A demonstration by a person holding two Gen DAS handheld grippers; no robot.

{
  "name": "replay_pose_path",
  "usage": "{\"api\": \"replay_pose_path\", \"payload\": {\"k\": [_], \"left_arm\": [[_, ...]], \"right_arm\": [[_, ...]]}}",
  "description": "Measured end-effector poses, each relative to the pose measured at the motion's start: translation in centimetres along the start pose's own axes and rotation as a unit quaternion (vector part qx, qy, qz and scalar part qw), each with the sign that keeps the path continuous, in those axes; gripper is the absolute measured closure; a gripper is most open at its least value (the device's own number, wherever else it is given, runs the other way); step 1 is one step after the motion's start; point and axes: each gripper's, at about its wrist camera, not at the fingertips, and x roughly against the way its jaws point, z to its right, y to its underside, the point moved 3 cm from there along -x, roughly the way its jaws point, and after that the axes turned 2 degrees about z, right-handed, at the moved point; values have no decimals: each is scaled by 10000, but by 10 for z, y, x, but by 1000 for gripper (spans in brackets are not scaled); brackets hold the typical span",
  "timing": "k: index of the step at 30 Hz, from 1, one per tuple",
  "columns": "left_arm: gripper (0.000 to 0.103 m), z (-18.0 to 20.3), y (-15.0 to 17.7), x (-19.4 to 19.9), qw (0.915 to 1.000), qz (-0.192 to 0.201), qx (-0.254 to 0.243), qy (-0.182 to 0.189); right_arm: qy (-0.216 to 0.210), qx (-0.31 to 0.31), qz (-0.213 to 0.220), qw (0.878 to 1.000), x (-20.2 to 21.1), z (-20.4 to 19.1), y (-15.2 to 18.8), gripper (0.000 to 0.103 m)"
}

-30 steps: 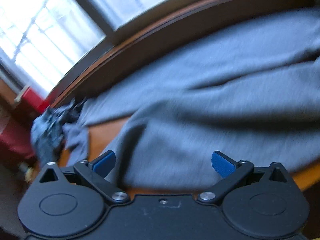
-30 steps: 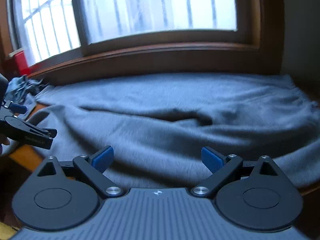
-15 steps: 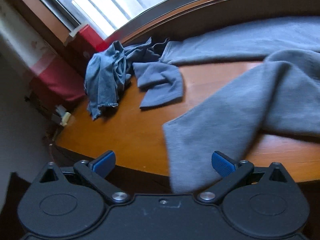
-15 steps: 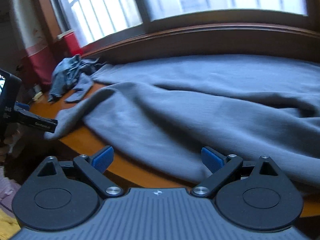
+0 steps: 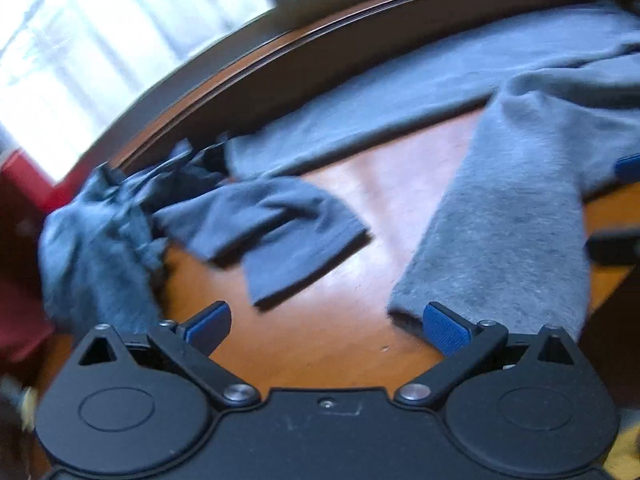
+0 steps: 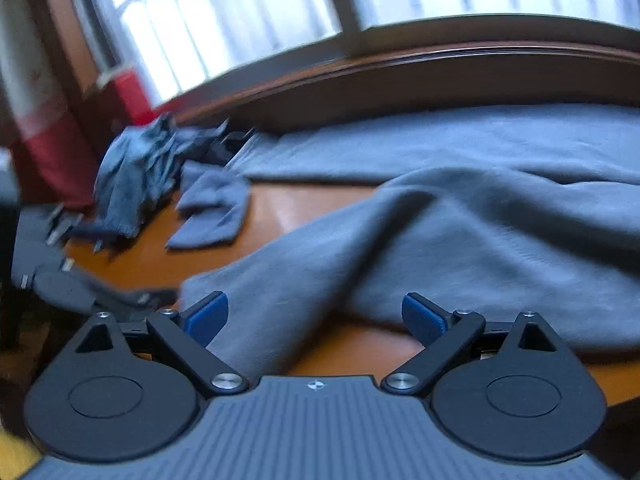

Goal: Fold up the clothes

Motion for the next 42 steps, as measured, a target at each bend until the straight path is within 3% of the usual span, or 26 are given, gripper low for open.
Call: {"api": "replay_pose_path", "payload": {"k": [5, 10, 15, 18, 20, 23, 26, 28, 29, 30, 32, 35, 37, 40, 42], "left_arm": [[0, 12, 0, -10, 9970, 245, -486, 550], [0, 25, 3, -15, 9941, 246, -898, 554], [0, 23, 3, -10, 9865, 361, -1291, 938], [3, 20, 6, -11, 9778, 384, -1379, 1528], [13, 19, 8, -15, 9671, 330, -1438, 2073], [16, 15, 9, -19, 9511, 380, -1656, 2579], [28, 4, 10, -21, 9314, 337, -1831, 3128], [48, -3, 11, -23, 9187, 381, -1839, 3474], [77, -6, 10, -21, 9132, 449, -1866, 3594], [88, -9, 8, -21, 9105, 474, -1854, 3666], [88, -23, 2, -22, 9144, 545, -1663, 3650], [88, -63, -10, -32, 9423, 797, -1336, 2964], [87, -97, -18, -49, 9571, 725, -1002, 2620], [85, -136, -27, -73, 9654, 477, -596, 2494], [77, -149, -29, -77, 9659, 478, -574, 2480]], "right_arm": [[203, 102, -226, 9995, -3, -28, 10, 7], [332, -200, -135, 9992, -13, -29, 19, 8], [519, -702, 14, 9962, -11, -30, 21, 8], [811, -916, 236, 9922, -3, -33, 19, 8], [1108, -1152, 386, 9864, 2, -35, 19, 8], [1620, -1665, 629, 9706, 9, -42, 25, 8], [2093, -2126, 830, 9508, 12, -59, 33, 8], [2294, -2272, 915, 9420, 10, -75, 38, 8], [2344, -2294, 932, 9401, 7, -83, 40, 8], [2383, -2304, 943, 9387, 3, -91, 41, 8], [2324, -2498, 1058, 9340, -3, -100, 45, 13], [2188, -2947, 1363, 9202, -10, -106, 44, 13], [2107, -3034, 1601, 9154, -16, -112, 38, 13], [2106, -2958, 1743, 9153, -30, -120, 25, 13], [2172, -2971, 1736, 9135, -39, -120, 21, 12]]}}
